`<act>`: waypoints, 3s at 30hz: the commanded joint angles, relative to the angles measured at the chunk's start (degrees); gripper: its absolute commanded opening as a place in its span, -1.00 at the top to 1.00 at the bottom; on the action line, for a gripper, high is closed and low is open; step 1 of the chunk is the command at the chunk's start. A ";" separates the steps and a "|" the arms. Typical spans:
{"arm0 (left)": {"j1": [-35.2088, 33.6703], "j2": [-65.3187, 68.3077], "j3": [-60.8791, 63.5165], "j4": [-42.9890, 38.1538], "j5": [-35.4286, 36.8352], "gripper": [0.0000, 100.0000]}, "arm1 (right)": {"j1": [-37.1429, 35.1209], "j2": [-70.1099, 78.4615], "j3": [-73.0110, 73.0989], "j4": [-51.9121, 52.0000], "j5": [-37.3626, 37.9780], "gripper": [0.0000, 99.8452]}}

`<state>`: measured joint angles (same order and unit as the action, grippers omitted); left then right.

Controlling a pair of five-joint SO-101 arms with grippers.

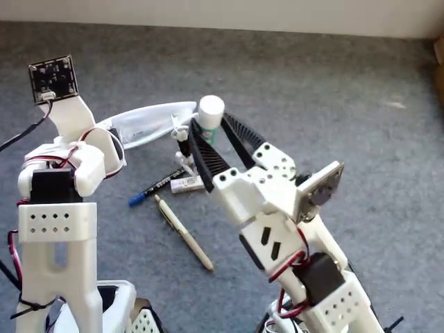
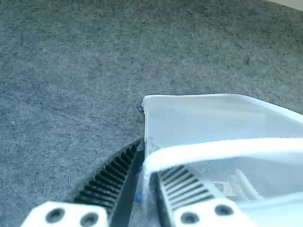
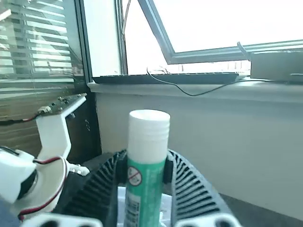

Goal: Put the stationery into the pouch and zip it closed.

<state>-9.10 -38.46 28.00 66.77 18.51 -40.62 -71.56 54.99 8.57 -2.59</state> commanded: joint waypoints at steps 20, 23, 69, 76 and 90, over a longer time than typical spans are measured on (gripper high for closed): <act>-0.22 0.57 2.24 -2.99 -0.70 0.98 | -4.44 32.22 10.42 -59.12 0.62 0.99; -0.22 0.57 2.24 -2.99 -0.70 0.98 | -4.44 37.05 10.42 -64.22 0.62 0.99; -0.57 0.57 1.98 -3.08 -0.70 0.98 | -6.64 51.47 14.46 -75.12 9.85 0.74; -0.66 0.57 2.15 -3.69 -0.70 0.98 | -5.93 31.43 19.74 -53.93 10.29 0.74; -3.12 0.57 2.33 -4.75 -0.35 0.98 | 4.53 -5.05 10.42 11.38 0.70 0.74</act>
<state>-10.86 -38.46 30.02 62.99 18.51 -36.92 -73.93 71.08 12.35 -1.27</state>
